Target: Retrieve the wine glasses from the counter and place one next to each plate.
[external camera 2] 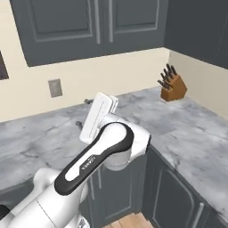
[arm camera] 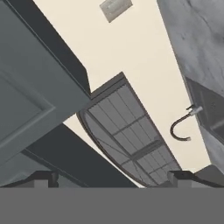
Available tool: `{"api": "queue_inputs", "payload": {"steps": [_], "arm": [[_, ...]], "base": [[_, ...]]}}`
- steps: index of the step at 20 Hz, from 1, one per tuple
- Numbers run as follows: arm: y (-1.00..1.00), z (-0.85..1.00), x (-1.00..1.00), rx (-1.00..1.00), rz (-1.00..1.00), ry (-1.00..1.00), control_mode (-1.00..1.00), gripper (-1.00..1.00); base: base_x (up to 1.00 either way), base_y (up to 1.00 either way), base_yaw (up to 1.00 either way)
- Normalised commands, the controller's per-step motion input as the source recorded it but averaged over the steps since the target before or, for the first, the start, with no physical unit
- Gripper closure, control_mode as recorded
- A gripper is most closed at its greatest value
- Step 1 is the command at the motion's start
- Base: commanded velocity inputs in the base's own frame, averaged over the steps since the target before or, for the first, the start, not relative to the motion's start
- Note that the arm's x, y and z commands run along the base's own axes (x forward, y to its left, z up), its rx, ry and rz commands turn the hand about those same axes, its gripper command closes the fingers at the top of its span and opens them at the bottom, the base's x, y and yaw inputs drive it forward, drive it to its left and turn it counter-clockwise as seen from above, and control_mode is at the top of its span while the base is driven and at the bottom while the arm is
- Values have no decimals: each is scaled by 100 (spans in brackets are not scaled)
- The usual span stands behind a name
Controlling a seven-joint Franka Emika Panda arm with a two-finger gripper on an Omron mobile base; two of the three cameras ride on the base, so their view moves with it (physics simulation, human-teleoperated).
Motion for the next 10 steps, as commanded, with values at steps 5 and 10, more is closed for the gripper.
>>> {"api": "queue_inputs", "payload": {"steps": [5, 10], "arm": [[0, 0, 0, 0, 0, 0, 100, -100], [0, 0, 0, 0, 0, 0, 100, -100]], "base": [[85, -44, 48], [72, -48, 9]]}}
